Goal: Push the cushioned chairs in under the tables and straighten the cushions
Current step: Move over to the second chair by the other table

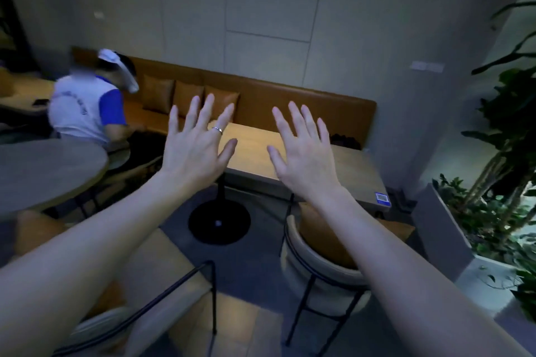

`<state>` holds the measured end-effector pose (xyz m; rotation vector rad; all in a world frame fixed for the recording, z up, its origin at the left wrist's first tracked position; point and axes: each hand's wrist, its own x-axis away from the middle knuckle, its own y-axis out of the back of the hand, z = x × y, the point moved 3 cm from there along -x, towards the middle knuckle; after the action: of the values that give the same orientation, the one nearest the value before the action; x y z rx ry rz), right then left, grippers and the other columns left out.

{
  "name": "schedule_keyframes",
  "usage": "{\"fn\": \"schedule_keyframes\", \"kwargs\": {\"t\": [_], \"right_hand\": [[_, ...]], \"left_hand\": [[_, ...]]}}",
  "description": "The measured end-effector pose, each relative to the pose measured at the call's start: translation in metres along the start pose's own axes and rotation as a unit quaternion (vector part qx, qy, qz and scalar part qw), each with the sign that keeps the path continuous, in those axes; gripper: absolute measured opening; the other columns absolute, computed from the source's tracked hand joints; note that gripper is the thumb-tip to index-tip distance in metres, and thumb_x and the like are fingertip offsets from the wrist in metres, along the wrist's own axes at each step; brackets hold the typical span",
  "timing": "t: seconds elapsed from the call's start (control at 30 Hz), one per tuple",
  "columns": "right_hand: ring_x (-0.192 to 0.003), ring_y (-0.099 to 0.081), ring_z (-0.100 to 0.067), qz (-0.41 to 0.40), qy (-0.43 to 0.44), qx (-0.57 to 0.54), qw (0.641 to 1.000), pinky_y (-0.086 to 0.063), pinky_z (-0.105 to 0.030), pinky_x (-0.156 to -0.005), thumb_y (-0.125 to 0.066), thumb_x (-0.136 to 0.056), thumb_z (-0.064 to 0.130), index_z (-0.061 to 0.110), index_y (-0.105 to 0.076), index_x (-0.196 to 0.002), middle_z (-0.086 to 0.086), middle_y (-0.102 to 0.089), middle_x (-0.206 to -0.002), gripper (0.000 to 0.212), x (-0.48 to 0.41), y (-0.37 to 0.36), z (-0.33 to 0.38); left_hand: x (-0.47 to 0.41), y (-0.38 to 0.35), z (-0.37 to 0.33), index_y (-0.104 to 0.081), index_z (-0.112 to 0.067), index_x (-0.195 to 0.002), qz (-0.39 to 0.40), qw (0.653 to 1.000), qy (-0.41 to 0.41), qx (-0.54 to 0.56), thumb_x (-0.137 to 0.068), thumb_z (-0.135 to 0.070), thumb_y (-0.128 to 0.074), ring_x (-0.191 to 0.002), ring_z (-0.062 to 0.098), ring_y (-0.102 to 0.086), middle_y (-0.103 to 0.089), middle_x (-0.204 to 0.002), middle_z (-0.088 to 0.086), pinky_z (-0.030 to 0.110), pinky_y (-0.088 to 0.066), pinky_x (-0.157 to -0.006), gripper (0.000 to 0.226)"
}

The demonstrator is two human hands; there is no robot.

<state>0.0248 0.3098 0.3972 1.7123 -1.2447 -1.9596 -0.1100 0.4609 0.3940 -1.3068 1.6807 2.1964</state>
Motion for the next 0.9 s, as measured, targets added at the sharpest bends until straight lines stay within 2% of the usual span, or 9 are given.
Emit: {"fn": "schedule_keyframes", "kwargs": {"t": [0.1, 0.23, 0.43, 0.53, 0.63, 0.73, 0.9], "right_hand": [[-0.154, -0.028, -0.038, -0.035, 0.028, -0.003, 0.999, -0.024, -0.057, -0.121, -0.051, -0.099, 0.04, 0.018, -0.033, -0.161, -0.019, -0.035, -0.166, 0.068, -0.02, 0.019, 0.072], [-0.155, -0.026, -0.037, -0.034, 0.058, -0.024, 0.997, -0.024, -0.057, -0.122, -0.05, -0.099, 0.04, 0.019, -0.032, -0.161, -0.018, -0.034, -0.166, 0.068, -0.05, 0.022, 0.159], [-0.155, -0.027, -0.037, -0.025, 0.099, -0.059, 0.993, -0.024, -0.056, -0.121, -0.05, -0.098, 0.042, 0.02, -0.034, -0.161, -0.017, -0.033, -0.167, 0.069, -0.092, -0.011, 0.259], [-0.155, -0.026, -0.037, -0.008, 0.108, -0.068, 0.992, -0.023, -0.056, -0.121, -0.048, -0.098, 0.044, 0.021, -0.032, -0.162, -0.016, -0.031, -0.168, 0.07, -0.11, -0.044, 0.292], [-0.155, -0.025, -0.037, 0.01, 0.095, -0.083, 0.992, -0.023, -0.057, -0.121, -0.047, -0.098, 0.045, 0.023, -0.03, -0.162, -0.016, -0.03, -0.168, 0.071, -0.125, -0.086, 0.312], [-0.155, -0.025, -0.036, 0.03, 0.07, -0.099, 0.992, -0.024, -0.057, -0.121, -0.048, -0.098, 0.045, 0.023, -0.029, -0.163, -0.015, -0.03, -0.168, 0.071, -0.138, -0.135, 0.322], [-0.157, -0.022, -0.035, 0.083, -0.01, -0.136, 0.987, -0.021, -0.057, -0.122, -0.047, -0.1, 0.048, 0.026, -0.026, -0.163, -0.013, -0.026, -0.17, 0.07, -0.166, -0.236, 0.335]], "left_hand": [[0.021, 0.045, 0.078, -0.021, -0.033, -0.159, -0.033, 0.997, 0.063, 0.026, -0.095, -0.063, -0.021, -0.154, 0.033, -0.013, -0.018, -0.168, 0.012, 0.059, -0.007, -0.119, 0.071], [0.045, 0.081, 0.183, -0.018, -0.035, -0.159, -0.059, 0.98, 0.182, 0.044, -0.095, -0.062, -0.023, -0.154, 0.034, -0.013, -0.017, -0.168, 0.014, 0.061, -0.01, -0.118, 0.07], [0.075, 0.09, 0.285, -0.018, -0.033, -0.159, -0.043, 0.971, 0.235, 0.006, -0.098, -0.06, -0.024, -0.154, 0.033, -0.012, -0.015, -0.168, 0.013, 0.062, -0.01, -0.117, 0.067], [0.084, 0.074, 0.324, -0.02, -0.031, -0.159, -0.01, 0.966, 0.257, 0.01, -0.098, -0.059, -0.027, -0.154, 0.033, -0.013, -0.017, -0.168, 0.013, 0.061, -0.012, -0.117, 0.068], [0.086, 0.042, 0.363, -0.023, -0.027, -0.159, 0.035, 0.958, 0.279, 0.051, -0.098, -0.055, -0.033, -0.152, 0.032, -0.019, -0.023, -0.166, 0.013, 0.06, -0.02, -0.117, 0.068], [0.081, -0.002, 0.406, -0.025, -0.026, -0.158, 0.083, 0.95, 0.291, 0.084, -0.098, -0.053, -0.036, -0.151, 0.032, -0.024, -0.026, -0.165, 0.011, 0.058, -0.027, -0.115, 0.067], [0.051, -0.089, 0.469, -0.028, -0.022, -0.156, 0.156, 0.947, 0.27, 0.081, -0.097, -0.049, -0.039, -0.146, 0.034, -0.031, -0.033, -0.161, 0.012, 0.056, -0.034, -0.11, 0.066]]}}
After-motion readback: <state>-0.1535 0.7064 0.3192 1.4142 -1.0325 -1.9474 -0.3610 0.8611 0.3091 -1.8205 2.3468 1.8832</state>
